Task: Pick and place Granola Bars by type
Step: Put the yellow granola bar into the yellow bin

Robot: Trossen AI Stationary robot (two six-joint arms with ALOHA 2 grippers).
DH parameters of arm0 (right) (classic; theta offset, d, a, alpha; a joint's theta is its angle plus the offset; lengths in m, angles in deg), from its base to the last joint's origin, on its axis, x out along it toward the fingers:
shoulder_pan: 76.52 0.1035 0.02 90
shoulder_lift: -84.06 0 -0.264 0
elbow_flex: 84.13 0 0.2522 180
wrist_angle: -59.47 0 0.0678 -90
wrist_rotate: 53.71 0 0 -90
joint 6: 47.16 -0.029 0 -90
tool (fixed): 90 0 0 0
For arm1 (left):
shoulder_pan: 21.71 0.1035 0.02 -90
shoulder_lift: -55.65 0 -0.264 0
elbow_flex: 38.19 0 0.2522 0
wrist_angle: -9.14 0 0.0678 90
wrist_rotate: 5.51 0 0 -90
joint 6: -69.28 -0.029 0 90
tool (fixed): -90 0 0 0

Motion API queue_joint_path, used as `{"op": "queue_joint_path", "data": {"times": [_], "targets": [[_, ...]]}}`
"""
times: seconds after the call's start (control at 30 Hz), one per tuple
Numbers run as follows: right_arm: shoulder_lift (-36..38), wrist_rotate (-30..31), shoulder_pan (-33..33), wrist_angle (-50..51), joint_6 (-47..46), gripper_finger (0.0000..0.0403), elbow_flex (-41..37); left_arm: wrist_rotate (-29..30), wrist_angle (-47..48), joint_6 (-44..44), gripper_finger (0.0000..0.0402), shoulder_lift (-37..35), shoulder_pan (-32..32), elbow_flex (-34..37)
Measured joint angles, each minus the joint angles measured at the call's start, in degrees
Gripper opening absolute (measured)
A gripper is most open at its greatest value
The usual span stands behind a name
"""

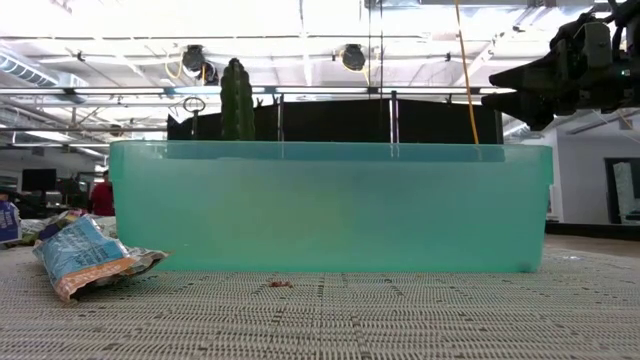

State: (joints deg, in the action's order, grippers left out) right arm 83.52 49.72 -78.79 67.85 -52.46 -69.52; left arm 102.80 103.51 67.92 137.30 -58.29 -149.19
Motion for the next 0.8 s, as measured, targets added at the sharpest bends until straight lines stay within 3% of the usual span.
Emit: {"op": "queue_joint_path", "data": {"times": [0.47,0.8], "targets": [[0.0,0.0,0.0,0.0,0.0,0.0279,0.0,0.8,-3.1,-2.1,0.0290,11.1,-3.6,0.6],[0.0,0.0,0.0,0.0,0.0,0.0279,0.0,0.1,-14.9,-4.9,0.0286,11.7,-5.5,10.6]]}}
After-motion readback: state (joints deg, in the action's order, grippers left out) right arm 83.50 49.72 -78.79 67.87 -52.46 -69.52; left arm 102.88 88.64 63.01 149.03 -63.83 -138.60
